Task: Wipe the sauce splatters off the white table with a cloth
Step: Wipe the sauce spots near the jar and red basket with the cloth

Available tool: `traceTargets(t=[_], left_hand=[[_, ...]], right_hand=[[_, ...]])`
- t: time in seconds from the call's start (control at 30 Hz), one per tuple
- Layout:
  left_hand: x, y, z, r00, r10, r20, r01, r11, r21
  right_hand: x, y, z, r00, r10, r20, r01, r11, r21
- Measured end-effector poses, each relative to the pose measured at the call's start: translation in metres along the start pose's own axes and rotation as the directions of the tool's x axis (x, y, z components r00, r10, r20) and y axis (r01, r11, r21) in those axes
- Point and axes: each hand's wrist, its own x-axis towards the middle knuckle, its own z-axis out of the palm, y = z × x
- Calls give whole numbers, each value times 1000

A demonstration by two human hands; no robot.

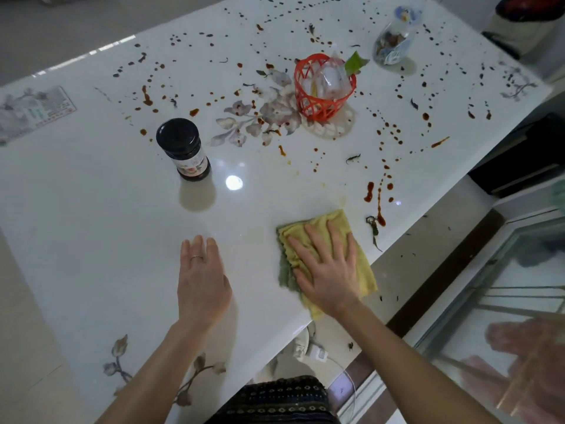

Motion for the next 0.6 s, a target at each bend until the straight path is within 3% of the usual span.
traceTargets(t=[0.1, 0.2, 0.27, 0.37, 0.47, 0.53, 0.6], left_hand=[[0, 4, -3, 999, -49, -10, 49, 997, -54], [-3, 11, -3, 992, -115, -49, 110, 989, -104], [-6, 24, 2, 985, -153, -74, 143, 981, -129], [-11, 50, 11, 981, -179, -76, 166, 974, -152], [-12, 66, 15, 980, -187, -64, 174, 970, -167], [-14, 71, 15, 977, -210, -48, 200, 967, -157], [-16, 73, 14, 977, -210, -39, 203, 970, -133]], right_hand=[[19, 41, -4, 990, -144, -4, 144, 989, -42], [33, 47, -5, 1000, 28, 10, -28, 999, -17], [27, 28, -3, 998, 62, -30, -61, 998, 34], [6, 25, 2, 976, -205, -70, 209, 976, 57], [17, 68, -1, 871, -484, -79, 488, 872, 35], [34, 98, -2, 874, -478, -88, 479, 878, -13], [47, 106, -5, 941, -328, -87, 329, 944, 4]])
